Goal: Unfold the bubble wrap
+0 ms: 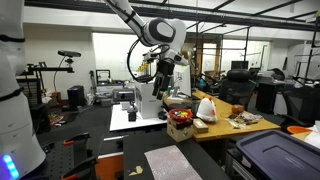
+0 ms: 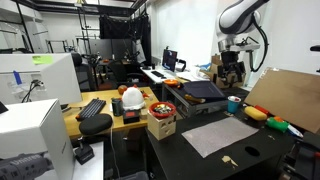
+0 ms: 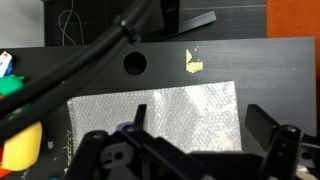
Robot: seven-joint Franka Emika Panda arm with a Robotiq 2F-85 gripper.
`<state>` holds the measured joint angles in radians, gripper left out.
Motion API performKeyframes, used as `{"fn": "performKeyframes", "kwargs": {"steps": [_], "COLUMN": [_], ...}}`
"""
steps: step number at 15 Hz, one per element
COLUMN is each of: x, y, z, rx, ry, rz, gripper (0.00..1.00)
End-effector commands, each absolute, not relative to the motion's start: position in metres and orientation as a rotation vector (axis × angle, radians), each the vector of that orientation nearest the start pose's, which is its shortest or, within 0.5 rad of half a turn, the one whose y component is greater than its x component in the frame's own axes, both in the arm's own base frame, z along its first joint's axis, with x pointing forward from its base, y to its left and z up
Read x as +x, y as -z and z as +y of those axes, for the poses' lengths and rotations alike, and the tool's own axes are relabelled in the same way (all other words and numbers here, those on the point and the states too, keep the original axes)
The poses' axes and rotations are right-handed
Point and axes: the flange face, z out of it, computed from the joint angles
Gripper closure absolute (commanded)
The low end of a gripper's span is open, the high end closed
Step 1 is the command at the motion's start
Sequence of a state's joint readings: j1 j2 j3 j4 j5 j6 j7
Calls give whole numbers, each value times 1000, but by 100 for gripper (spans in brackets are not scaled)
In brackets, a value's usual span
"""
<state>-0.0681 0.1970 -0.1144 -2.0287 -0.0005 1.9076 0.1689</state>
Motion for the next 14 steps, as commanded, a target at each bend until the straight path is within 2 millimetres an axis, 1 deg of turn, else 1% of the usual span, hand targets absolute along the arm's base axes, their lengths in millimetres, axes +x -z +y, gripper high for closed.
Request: {"fn": "performKeyframes", "kwargs": {"steps": [1, 4, 8, 11, 14], "x": [509, 491, 465, 445, 430], "y": [-365, -391, -425, -447, -465], "z": [-108, -118, -129, -133, -133], "rx": [-3070, -3067, -3064, -3062, -3058], "ry": [-399, -284, -84, 37, 129], "rz": [487, 461, 447, 418, 386], "gripper": [0, 0, 0, 0, 0]}}
